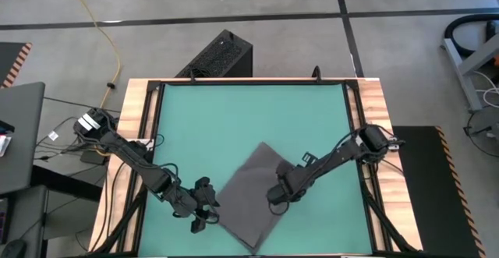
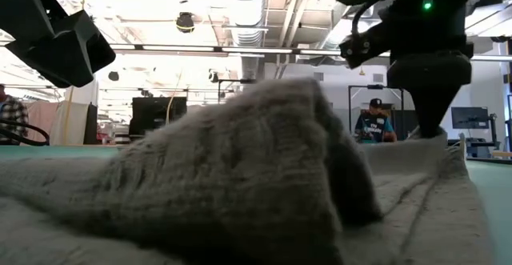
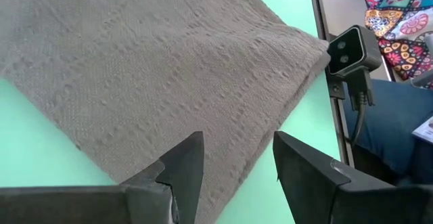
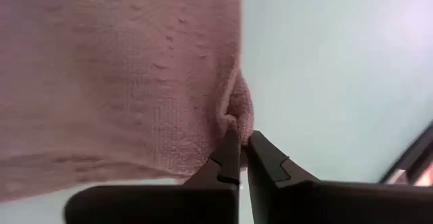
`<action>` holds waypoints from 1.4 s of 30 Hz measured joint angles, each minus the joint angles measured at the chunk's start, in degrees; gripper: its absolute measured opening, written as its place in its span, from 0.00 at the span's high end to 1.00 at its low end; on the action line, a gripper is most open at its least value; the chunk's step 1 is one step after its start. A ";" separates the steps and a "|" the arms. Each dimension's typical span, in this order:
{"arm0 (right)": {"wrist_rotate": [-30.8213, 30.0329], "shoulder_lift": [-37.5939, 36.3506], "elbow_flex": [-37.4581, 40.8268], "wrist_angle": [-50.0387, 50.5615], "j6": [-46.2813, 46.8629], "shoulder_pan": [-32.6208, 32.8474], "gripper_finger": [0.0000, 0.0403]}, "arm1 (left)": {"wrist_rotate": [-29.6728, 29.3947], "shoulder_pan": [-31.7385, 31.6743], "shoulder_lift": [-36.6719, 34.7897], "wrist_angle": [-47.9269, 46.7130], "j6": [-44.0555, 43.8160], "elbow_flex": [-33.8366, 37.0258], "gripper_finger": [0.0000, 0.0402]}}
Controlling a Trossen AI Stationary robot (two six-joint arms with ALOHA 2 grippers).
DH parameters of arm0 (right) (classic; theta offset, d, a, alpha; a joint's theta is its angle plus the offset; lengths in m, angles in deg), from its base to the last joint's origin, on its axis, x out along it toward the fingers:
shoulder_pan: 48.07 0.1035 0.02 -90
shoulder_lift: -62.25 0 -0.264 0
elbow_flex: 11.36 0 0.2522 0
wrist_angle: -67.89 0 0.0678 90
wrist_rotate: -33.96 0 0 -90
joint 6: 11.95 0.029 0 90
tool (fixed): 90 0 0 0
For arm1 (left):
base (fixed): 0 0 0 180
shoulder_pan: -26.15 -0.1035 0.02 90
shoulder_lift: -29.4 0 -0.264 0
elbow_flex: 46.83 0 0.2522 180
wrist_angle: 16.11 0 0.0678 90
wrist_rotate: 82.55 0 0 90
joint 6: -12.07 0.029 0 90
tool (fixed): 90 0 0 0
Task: Roll towel into tight, uniform cylinder
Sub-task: Roll the gray towel
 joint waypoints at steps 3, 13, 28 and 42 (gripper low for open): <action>1.13 0.00 -0.02 -2.80 -0.75 0.96 0.81 | -0.02 0.02 0.00 0.00 0.00 0.00 0.58; 1.15 -0.02 -0.04 5.75 4.92 3.83 0.59 | -0.13 0.02 -0.04 -0.07 0.39 0.00 0.58; -22.10 -0.04 -6.61 -24.28 -29.57 21.73 0.60 | 0.55 0.09 -0.04 0.09 1.47 0.00 0.58; -10.97 5.63 -6.68 -54.65 -53.26 18.99 0.60 | 0.16 0.09 -0.09 0.46 1.97 0.00 0.58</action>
